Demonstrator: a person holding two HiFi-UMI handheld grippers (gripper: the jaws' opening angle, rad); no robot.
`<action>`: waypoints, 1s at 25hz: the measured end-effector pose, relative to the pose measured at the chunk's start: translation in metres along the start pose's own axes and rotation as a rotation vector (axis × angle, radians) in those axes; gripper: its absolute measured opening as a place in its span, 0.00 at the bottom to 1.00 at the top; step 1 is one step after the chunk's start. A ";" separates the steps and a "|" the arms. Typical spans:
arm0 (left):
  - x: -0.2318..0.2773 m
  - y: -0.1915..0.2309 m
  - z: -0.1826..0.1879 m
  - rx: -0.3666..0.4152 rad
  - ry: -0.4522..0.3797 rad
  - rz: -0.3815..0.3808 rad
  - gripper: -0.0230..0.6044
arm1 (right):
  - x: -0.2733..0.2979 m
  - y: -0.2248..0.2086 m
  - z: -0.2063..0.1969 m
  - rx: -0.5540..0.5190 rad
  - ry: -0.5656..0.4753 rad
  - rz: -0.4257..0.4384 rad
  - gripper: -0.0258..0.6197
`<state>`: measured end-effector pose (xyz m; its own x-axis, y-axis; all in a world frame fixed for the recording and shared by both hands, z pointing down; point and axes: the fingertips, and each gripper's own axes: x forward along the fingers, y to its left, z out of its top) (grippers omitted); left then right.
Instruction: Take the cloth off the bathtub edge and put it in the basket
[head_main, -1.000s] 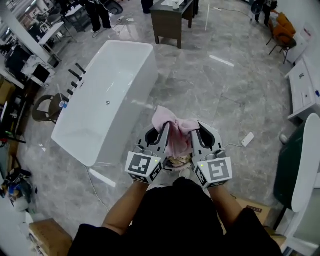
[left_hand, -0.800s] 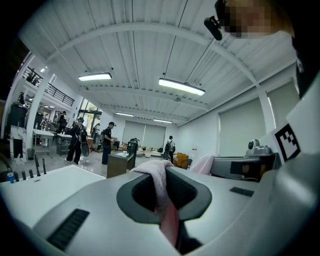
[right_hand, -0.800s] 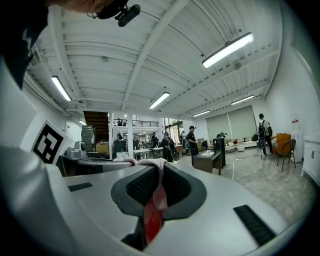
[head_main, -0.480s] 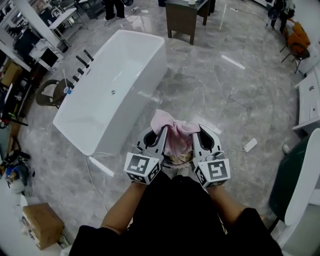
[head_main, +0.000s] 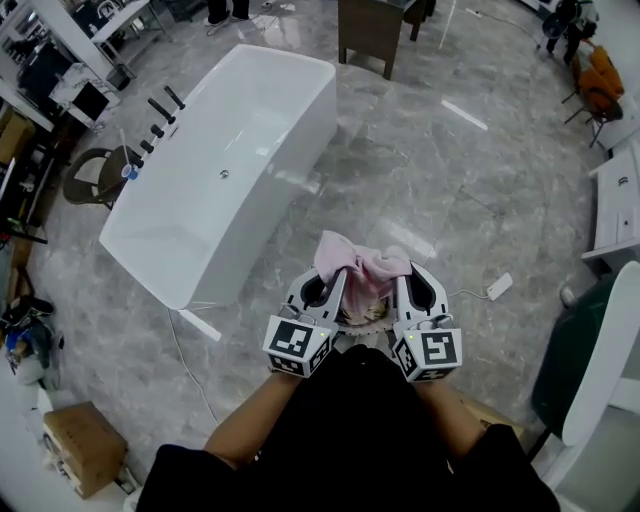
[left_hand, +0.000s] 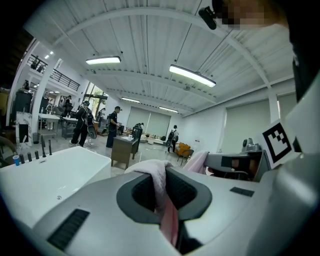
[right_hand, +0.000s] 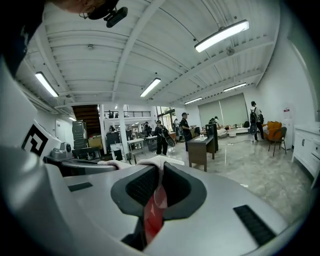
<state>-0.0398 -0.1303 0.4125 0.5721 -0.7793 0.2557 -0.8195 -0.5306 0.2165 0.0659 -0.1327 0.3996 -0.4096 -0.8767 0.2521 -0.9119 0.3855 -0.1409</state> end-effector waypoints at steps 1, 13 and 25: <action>0.001 0.004 -0.003 -0.001 0.002 0.005 0.09 | 0.002 0.001 -0.004 0.004 0.009 -0.009 0.11; 0.015 0.025 -0.061 -0.055 0.088 -0.025 0.09 | 0.022 0.010 -0.060 -0.009 0.119 -0.069 0.11; 0.043 0.046 -0.139 -0.075 0.223 -0.026 0.09 | 0.040 -0.006 -0.131 0.050 0.225 -0.123 0.11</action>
<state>-0.0483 -0.1415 0.5639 0.5929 -0.6685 0.4489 -0.8045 -0.5165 0.2933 0.0516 -0.1324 0.5355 -0.2962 -0.8277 0.4766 -0.9551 0.2604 -0.1415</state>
